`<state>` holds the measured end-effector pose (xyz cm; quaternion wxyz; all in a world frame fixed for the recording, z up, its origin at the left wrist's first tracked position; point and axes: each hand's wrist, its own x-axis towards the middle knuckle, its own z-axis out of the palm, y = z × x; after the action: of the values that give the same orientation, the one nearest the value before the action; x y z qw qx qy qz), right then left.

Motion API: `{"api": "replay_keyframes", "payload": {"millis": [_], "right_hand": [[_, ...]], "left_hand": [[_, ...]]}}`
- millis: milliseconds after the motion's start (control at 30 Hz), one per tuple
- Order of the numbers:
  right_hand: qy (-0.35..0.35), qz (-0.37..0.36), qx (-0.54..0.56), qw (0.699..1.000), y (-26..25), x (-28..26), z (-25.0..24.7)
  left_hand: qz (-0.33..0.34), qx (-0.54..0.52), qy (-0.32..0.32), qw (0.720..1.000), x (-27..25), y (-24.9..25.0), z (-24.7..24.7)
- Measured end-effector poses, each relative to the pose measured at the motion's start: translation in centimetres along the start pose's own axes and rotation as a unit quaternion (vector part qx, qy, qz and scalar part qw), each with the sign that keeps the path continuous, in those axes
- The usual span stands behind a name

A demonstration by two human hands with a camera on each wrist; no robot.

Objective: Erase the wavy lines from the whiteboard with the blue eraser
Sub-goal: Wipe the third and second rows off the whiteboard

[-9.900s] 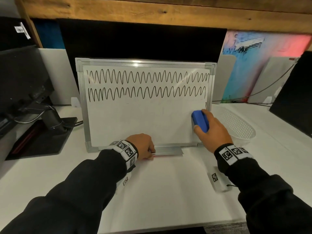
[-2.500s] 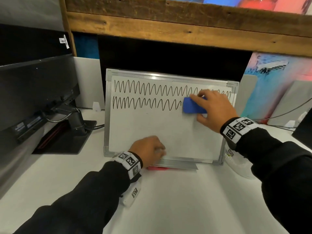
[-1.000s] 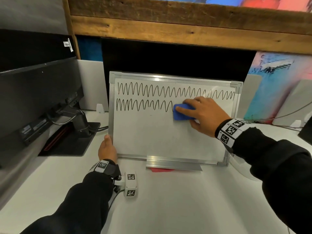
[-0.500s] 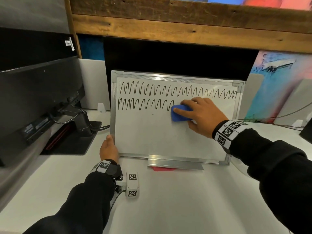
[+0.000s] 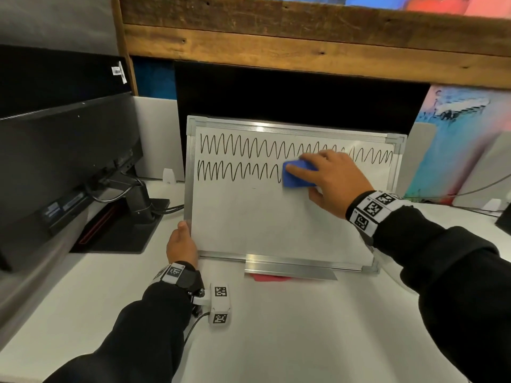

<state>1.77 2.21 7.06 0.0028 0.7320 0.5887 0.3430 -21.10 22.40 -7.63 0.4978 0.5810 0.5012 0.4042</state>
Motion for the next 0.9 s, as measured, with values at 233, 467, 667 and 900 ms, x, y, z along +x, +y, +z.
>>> {"api": "replay_keyframes", "payload": {"millis": [233, 467, 667, 900], "right_hand": [[0.003, -0.018, -0.001, 1.000, -0.8, 0.3, 0.2], [0.014, 0.002, 0.007, 1.000, -1.1, 1.0, 0.0], [0.002, -0.035, 0.000, 0.999, -1.8, 1.4, 0.2], [0.007, -0.053, 0.002, 0.999, -1.9, 1.6, 0.2]], "left_hand": [[0.006, 0.000, -0.001, 1.000, -0.1, 0.0, -0.1], [-0.001, 0.004, 0.001, 1.000, 0.2, -0.3, -0.3], [0.001, 0.002, -0.004, 1.000, 0.1, 0.0, -0.1], [0.005, -0.003, -0.003, 1.000, 0.1, -0.1, 0.0]]}}
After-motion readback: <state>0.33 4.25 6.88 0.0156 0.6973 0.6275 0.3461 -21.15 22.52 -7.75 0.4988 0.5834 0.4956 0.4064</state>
